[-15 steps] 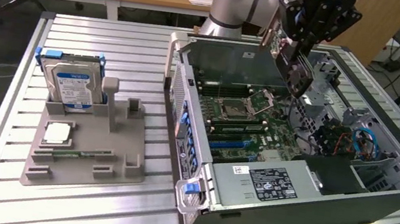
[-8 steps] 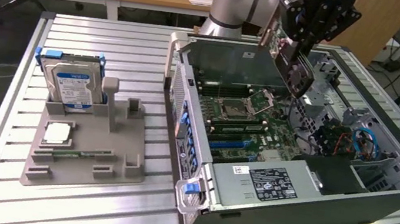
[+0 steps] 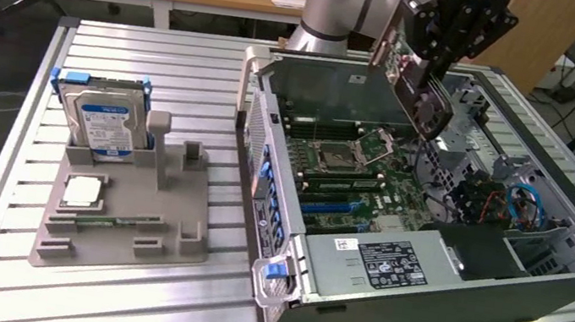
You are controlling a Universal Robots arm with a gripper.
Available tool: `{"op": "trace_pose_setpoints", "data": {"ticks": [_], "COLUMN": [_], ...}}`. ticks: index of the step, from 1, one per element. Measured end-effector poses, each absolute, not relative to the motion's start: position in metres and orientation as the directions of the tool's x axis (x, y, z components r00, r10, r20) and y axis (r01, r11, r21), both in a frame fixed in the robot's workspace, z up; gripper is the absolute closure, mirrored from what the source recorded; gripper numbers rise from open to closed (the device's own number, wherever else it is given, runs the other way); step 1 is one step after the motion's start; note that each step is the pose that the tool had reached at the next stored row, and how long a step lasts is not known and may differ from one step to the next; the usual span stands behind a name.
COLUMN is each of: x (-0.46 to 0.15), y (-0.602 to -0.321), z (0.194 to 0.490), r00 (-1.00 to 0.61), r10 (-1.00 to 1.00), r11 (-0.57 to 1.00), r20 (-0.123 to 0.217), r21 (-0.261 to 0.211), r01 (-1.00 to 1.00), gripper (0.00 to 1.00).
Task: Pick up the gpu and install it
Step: 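Insert the gpu into the slot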
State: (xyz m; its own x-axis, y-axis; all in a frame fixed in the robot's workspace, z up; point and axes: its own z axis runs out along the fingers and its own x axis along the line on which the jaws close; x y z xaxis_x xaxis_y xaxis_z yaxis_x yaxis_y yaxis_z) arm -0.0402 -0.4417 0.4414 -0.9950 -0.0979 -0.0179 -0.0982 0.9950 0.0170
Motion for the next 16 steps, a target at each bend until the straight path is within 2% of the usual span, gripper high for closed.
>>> {"op": "trace_pose_setpoints", "data": {"ticks": [16], "x": [-0.0402], "y": [-0.4417], "z": [0.4414], "r00": [-0.980], "r10": [-0.200], "r11": [0.980], "r20": [-0.018], "r21": [0.017], "r01": [-0.200], "gripper": [0.74]}}
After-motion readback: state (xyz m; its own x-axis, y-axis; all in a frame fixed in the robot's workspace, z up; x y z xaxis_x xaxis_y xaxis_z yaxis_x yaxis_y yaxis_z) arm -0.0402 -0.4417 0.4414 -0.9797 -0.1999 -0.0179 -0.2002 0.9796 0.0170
